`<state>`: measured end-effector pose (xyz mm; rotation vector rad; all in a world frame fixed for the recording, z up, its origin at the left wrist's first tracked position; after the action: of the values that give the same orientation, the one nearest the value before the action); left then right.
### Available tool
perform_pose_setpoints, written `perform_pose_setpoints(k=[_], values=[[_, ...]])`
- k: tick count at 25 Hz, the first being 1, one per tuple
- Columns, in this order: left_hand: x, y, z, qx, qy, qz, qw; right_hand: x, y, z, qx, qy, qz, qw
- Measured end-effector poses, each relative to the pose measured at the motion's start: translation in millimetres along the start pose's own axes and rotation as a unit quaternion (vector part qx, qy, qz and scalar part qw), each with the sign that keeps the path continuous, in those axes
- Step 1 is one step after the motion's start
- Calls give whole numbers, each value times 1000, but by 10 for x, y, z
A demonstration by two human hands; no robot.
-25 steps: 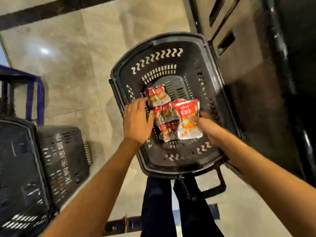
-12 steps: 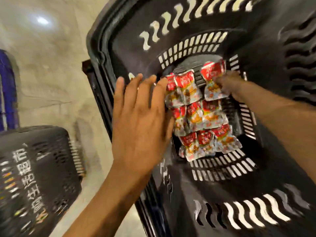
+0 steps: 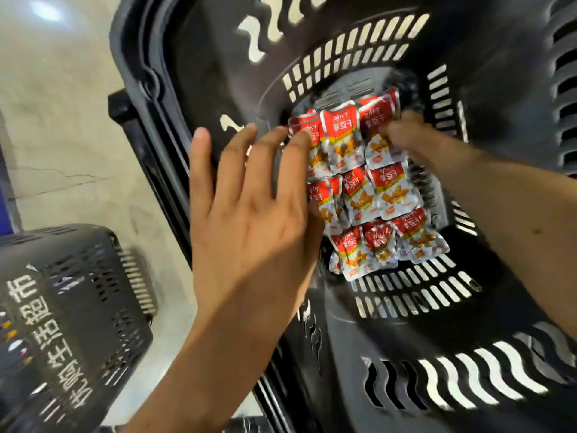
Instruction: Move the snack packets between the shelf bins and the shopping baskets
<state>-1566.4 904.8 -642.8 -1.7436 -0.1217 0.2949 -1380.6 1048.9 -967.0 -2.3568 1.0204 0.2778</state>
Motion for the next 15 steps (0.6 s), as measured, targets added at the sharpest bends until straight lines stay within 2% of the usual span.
perform_pose_setpoints(k=[4,9,15], values=[[9,-15,-5,-7,0,-3,1000,-192,-97,-370,56,-22,-39,997],[9,-27,7,-1,2,-9,1000,-174,-84,-356,29,-38,-44,998],[16,-28,-4,22,20,-49,998,-465,-202,-1034,93,-139,-59,984]])
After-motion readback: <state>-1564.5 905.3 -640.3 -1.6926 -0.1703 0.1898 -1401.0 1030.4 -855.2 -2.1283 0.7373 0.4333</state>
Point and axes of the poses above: each hand's wrist, its own z-axis towards the middle knuckle, its own y-axis out of the palm, x = y × z, the point moved 8 cm from there along z, towards the middle knuckle, and after that the axes turned 10 degrees about z, right-handed, at the moved point
